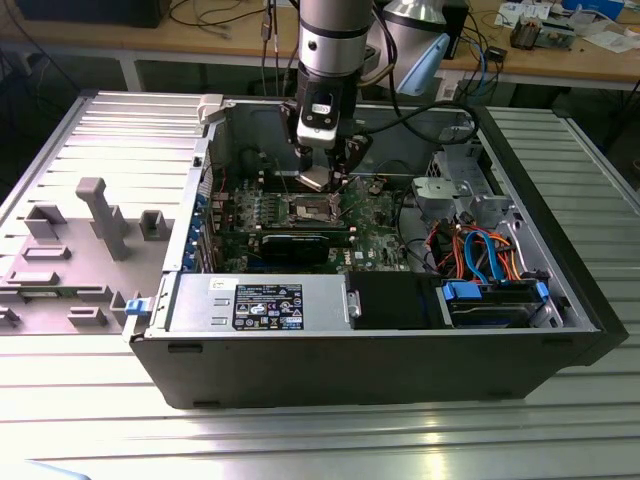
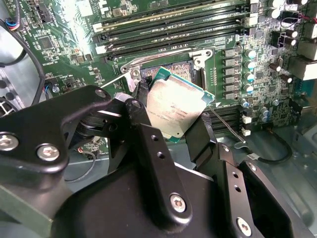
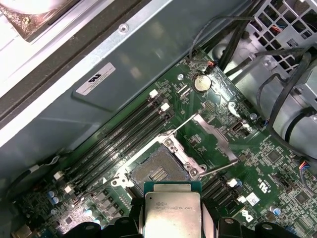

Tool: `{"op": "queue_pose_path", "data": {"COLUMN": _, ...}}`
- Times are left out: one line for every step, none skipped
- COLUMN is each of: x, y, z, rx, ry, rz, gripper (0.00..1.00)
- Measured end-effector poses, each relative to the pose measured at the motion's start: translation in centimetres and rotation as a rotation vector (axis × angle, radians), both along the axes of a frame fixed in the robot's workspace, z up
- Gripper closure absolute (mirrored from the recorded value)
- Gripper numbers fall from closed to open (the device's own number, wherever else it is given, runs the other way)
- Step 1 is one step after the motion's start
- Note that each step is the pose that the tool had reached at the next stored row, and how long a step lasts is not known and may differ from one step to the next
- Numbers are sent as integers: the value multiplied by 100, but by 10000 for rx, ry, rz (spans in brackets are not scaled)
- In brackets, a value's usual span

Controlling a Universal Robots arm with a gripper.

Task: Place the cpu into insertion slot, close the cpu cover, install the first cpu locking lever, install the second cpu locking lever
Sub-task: 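Place the cpu into insertion slot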

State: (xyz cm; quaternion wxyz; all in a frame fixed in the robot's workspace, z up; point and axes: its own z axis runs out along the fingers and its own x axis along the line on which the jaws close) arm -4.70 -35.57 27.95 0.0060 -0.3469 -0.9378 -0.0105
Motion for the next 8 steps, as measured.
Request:
{"op": "queue_pose_path", "data": {"x": 0, "y": 0, "z": 0, "rx": 0, "ry": 0, "rz": -20, "gripper": 45}}
{"op": "queue_pose_path", "data": {"x": 0, "y": 0, "z": 0, "rx": 0, "ry": 0, "rz": -65, "gripper": 45}}
{"op": "queue_pose_path", "data": {"x": 0, "y": 0, "z": 0, "rx": 0, "ry": 0, "rz": -98, "gripper": 45}}
{"op": "queue_pose_path", "data": {"x": 0, "y": 0, "z": 0, "rx": 1, "ry": 0, "rz": -122, "gripper": 45}}
{"op": "queue_pose_path", "data": {"x": 0, "y": 0, "z": 0, "rx": 0, "ry": -1, "rz": -153, "gripper": 45}}
{"op": "queue_pose_path", "data": {"x": 0, "y": 0, "z": -1, "rx": 1, "ry": 0, "rz": -180, "gripper": 45}}
{"op": "queue_pose_path", "data": {"x": 0, "y": 0, "z": 0, "rx": 1, "ry": 0, "rz": -211, "gripper": 45}}
{"op": "queue_pose_path", "data": {"x": 0, "y": 0, "z": 0, "rx": 0, "ry": 0, "rz": -235, "gripper": 45}}
